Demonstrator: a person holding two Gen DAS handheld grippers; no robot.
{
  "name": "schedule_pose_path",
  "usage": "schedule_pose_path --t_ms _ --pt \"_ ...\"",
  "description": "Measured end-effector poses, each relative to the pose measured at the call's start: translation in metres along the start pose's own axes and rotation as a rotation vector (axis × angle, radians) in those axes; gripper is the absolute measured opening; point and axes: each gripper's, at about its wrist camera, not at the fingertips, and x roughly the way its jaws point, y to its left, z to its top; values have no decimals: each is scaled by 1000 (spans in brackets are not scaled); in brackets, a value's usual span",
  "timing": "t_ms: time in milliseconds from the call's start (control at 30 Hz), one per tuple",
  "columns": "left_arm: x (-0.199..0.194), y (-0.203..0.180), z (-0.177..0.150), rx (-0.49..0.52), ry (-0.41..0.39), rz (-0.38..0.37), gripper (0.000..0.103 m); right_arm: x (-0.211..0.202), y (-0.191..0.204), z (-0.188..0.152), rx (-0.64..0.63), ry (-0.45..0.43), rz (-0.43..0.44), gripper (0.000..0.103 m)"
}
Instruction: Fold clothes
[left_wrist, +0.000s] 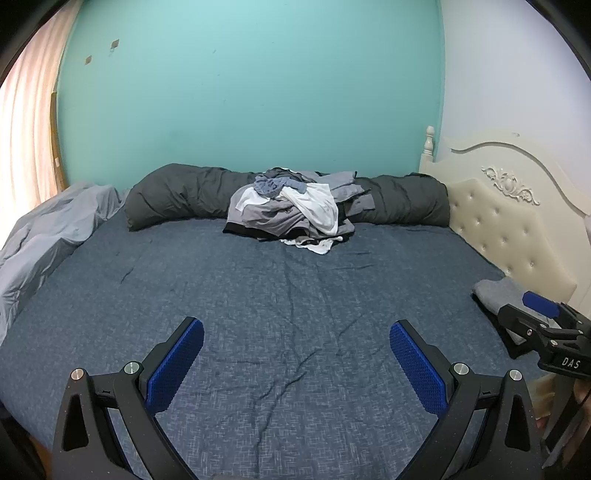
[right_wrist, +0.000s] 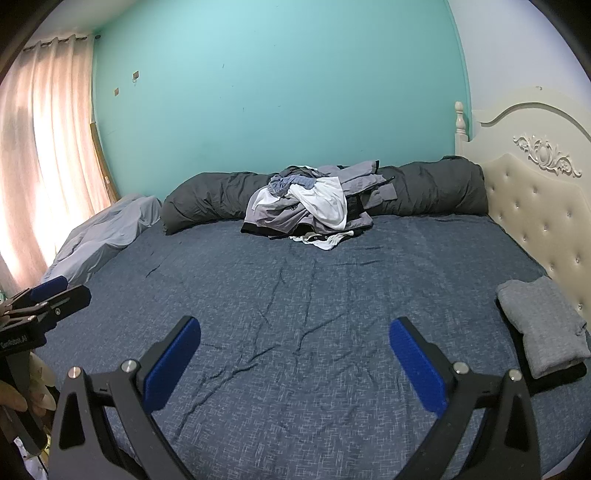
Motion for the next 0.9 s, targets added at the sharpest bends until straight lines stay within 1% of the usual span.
schedule_pose_path --t_ms 233,333,467,900 --pt "-3 5 2 3 11 -14 103 1 -2 2 3 6 5 103" --pt "-3 0 0 15 7 -11 103 -1 -2 3 6 4 5 103" --pt "-7 -4 -7 22 -4 -13 103 -2 -1 0 -1 -2 3 103" --pt "-4 -8 -17 29 11 -26 103 -1 -3 -2 4 0 3 103"
